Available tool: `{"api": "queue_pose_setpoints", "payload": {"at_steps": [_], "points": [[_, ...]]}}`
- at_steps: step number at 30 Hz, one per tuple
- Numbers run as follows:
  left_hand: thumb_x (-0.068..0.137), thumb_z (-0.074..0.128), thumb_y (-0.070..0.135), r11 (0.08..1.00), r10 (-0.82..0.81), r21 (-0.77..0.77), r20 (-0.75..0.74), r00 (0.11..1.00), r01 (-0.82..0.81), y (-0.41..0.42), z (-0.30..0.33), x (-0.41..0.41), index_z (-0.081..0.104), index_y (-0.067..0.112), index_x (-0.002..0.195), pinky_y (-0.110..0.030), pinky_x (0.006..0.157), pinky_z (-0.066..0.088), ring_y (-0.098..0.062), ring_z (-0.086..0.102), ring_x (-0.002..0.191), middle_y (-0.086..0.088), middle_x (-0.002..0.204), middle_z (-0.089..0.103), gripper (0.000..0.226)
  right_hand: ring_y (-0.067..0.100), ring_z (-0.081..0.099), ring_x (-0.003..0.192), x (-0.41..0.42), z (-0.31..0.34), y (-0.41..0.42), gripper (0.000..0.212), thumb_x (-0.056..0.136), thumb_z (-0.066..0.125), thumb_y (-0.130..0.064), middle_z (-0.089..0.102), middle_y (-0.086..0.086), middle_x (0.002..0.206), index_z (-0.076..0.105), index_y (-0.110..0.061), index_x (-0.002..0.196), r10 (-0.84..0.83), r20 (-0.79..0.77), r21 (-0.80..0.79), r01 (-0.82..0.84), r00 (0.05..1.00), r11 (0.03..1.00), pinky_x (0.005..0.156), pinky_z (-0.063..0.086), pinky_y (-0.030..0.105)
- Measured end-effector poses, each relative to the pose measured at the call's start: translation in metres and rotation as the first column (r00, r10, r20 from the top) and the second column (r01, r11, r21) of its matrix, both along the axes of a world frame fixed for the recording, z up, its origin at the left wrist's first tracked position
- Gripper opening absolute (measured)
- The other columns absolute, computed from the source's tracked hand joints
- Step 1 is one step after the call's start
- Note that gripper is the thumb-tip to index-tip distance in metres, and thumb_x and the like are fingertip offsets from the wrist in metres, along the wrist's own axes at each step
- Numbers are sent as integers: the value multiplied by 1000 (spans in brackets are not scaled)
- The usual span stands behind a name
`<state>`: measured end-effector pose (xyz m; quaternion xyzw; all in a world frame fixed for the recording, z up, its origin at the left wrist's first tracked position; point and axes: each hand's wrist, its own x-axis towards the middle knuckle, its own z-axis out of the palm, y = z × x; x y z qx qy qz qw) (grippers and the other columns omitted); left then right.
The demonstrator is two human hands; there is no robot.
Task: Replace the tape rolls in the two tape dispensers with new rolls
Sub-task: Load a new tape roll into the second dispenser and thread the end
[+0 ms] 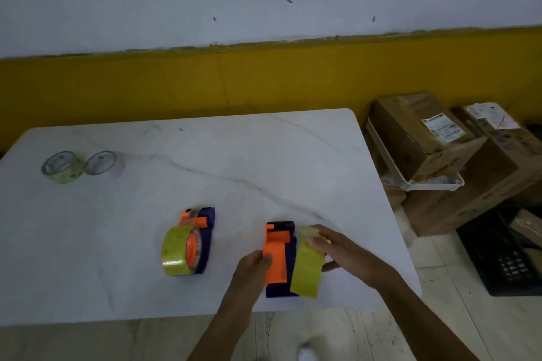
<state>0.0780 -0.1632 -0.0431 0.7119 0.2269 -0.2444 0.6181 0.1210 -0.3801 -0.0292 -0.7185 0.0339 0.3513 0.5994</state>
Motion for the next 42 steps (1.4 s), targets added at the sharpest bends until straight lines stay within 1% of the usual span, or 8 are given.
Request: {"api": "queue_pose_setpoints", "payload": {"at_steps": [5,8,13,19,22,27,31,42], "points": [[92,47,36,998,52,-29,39,998,-51,-11,12,10,56,23,62,-44,78,42,-22,56,69,-1,70,59,34,17,68,96,25,4,29,41,87,50,-59,71,0,103,60,-33,116,155,-42,-72,-157,987,985,93,56,41],[99,41,38,995,74,-75,35,997,-72,-24,21,13,61,27,85,-44,93,50,-24,64,90,-3,92,66,27,23,70,90,29,4,46,49,91,45,-57,71,15,103,63,-18,116,116,-50,-31,-118,992,993,84,59,39],[84,58,51,995,-81,64,125,989,73,-24,21,9,62,20,96,-32,72,59,-20,70,83,-8,94,71,33,37,72,86,33,4,57,48,88,45,-56,72,21,99,66,-15,103,124,-59,-122,-130,991,984,78,61,47],[93,59,19,997,-39,-67,123,992,47,-22,22,2,63,4,105,-14,58,55,-8,74,68,3,71,78,19,14,65,66,44,0,62,37,78,58,-56,66,-6,67,67,-23,65,175,341,-466,5,924,885,62,57,36],[89,64,16,999,-28,-37,88,996,32,-21,18,-2,61,6,110,-14,59,56,-8,75,70,2,78,78,24,18,68,83,54,-1,62,29,80,66,-38,74,-1,88,77,-12,85,99,433,-364,74,896,928,75,56,36],[83,71,23,1000,-20,-23,11,1000,20,-23,7,-5,64,11,112,-29,79,62,-19,76,84,-8,94,79,33,13,71,70,63,-1,65,19,84,65,-21,76,4,73,79,-10,78,-101,374,-210,190,922,959,64,58,26],[78,75,33,997,69,-26,-41,997,-70,-29,7,-5,71,9,96,-24,62,60,-19,76,70,-15,86,79,31,31,74,65,76,8,64,19,87,66,-13,76,20,88,73,3,94,-218,156,-17,223,963,975,54,62,35],[80,73,13,997,-16,-78,-78,997,10,-23,1,-5,69,4,88,-9,49,50,-1,68,52,2,64,73,12,29,72,66,112,15,59,17,86,64,-9,74,27,84,75,4,85,-325,215,61,320,921,946,64,64,40]]}}
